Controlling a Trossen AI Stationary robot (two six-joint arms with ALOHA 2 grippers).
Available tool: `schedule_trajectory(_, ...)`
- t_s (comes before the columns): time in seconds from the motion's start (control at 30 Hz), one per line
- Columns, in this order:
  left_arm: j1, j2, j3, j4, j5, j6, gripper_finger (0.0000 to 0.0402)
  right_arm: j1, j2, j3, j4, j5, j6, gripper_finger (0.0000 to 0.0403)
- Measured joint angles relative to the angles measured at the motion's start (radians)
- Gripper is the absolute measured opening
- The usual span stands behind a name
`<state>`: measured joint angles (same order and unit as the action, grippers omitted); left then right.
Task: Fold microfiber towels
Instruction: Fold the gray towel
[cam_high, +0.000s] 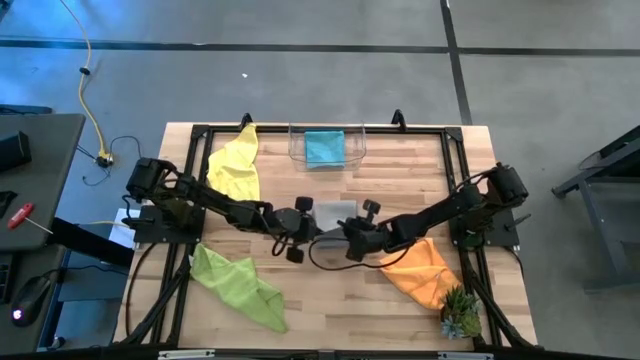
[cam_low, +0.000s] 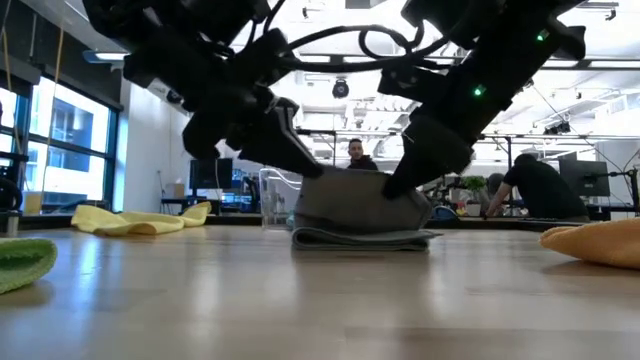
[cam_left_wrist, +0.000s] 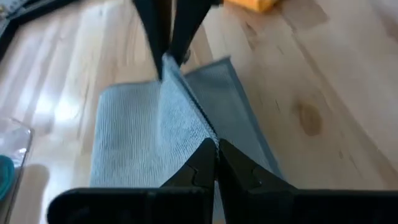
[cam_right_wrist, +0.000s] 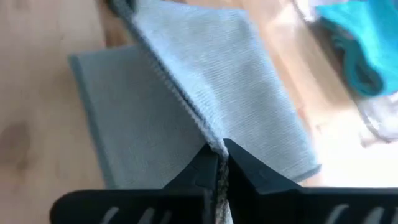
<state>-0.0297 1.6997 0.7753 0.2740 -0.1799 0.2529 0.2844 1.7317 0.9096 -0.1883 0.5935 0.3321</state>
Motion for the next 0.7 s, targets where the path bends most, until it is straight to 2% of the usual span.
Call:
schedule_trajectory(0.2,-0.001,0.000,0.001,-0.065,0.051,-0.051,0.0009,0.000,0.000,0.001,0.004,-0.079,-0.053,0.0010)
schedule_trajectory(0.37,-0.001,0.002,0.000,-0.095,0.116,-0.060,0.0052,-0.001,0.002,0.001,-0.007,-0.136,-0.083,0.0028)
schedule_trajectory(0.57,0.021,-0.003,0.000,-0.139,0.137,-0.067,0.0120,-0.001,0.002,0.000,-0.003,-0.212,-0.082,0.0103)
schedule_trajectory(0.7,0.074,-0.022,0.002,-0.150,0.198,-0.068,0.0143,-0.001,-0.001,0.000,0.007,-0.237,-0.047,0.0157)
